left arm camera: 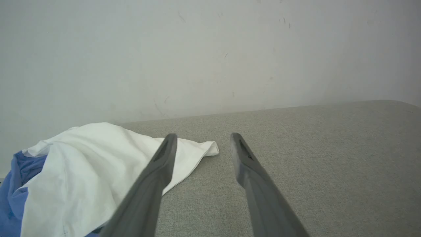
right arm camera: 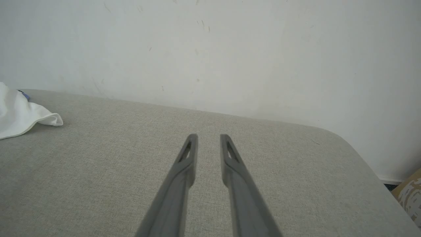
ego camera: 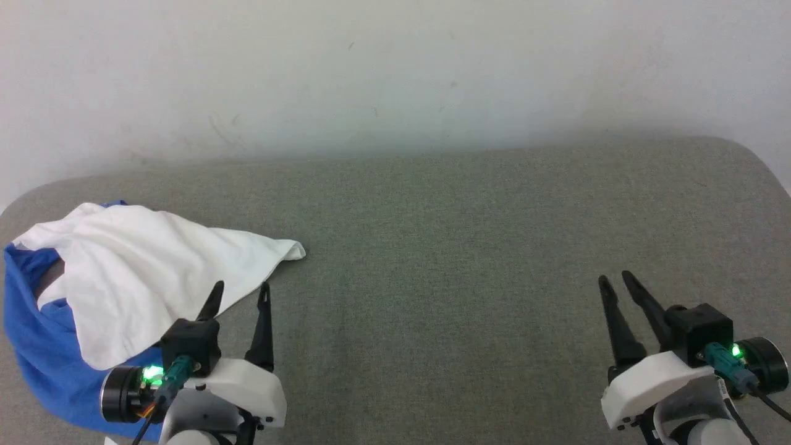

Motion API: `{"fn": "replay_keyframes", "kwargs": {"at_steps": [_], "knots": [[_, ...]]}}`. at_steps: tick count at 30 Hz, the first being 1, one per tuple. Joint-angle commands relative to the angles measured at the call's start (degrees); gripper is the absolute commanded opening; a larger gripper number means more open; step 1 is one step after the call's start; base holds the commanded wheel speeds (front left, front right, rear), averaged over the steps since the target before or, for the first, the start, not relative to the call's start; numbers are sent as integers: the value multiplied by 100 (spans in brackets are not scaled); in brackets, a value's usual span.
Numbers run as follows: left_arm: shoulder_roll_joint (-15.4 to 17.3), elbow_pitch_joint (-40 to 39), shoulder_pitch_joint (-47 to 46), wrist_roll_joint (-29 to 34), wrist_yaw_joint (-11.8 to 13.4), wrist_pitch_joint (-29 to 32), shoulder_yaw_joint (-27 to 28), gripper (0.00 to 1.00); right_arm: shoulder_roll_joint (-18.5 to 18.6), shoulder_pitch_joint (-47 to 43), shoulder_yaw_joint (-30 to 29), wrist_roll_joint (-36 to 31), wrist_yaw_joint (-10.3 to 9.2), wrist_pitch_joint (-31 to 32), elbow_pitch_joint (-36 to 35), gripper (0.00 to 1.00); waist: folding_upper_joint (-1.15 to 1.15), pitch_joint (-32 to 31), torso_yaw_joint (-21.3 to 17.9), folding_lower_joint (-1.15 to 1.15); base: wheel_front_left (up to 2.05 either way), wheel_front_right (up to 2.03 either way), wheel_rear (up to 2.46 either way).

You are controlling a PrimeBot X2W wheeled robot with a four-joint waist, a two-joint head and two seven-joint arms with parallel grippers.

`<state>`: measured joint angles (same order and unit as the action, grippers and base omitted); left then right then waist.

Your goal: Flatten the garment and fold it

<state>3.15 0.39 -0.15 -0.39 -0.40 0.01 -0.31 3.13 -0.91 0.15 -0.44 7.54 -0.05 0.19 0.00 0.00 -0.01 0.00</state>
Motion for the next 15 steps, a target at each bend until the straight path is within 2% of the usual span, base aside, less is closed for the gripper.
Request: {"fn": "replay_keyframes", "kwargs": {"at_steps": [1, 15], "knots": [[0, 21, -6, -20, -5, -25, -9, 100, 0, -1, -4, 26, 0, -23, 14, 100, 0, 0, -1, 0, 0, 0, 0], [-3, 124, -46, -228, -32, -192, -43, 100, -3, 5, -40, 217, -1, -191, 140, 100, 0, -7, 26, 0, 0, 0, 0]]}}
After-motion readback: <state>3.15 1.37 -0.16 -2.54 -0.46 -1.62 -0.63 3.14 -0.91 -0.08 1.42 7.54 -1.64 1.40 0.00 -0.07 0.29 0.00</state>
